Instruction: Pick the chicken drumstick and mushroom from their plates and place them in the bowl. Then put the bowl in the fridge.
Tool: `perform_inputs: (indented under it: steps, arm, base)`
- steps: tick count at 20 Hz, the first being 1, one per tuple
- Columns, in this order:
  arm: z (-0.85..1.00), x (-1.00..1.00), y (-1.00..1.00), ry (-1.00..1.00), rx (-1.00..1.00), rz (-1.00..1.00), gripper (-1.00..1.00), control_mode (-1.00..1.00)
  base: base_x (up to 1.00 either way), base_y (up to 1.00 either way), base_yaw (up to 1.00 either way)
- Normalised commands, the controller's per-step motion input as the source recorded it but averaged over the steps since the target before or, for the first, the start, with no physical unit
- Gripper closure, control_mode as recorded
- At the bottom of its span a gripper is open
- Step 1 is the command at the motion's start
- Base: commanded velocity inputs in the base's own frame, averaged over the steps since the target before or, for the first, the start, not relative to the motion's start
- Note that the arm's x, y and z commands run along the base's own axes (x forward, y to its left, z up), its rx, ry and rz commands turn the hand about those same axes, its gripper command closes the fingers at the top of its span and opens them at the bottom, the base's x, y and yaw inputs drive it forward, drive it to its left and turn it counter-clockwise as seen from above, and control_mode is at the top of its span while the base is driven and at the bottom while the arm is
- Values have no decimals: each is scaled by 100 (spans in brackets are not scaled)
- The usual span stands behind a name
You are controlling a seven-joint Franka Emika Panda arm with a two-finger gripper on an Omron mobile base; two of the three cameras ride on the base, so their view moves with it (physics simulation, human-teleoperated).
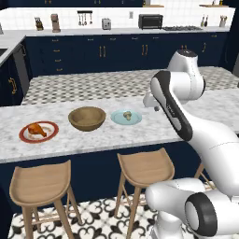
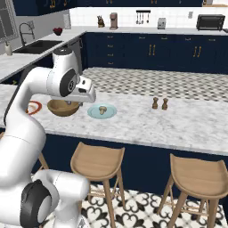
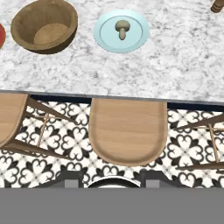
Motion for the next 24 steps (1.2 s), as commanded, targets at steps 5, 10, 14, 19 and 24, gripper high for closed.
perform_inputs:
  steps: [5,10,14,19,24]
  arm:
    - [0,0,0,0,0,0,-100,100]
    - [0,0,0,0,0,0,-100,100]
    - [0,0,0,0,0,0,-100,100]
    - [0,0,0,0,0,0,-100,100]
    - [0,0,0,0,0,0,-100,100]
  base:
    - [2,5,0]
    - [8,79,-11]
    - [3,81,-17]
    - [22,52,-4]
    - [55,3,0]
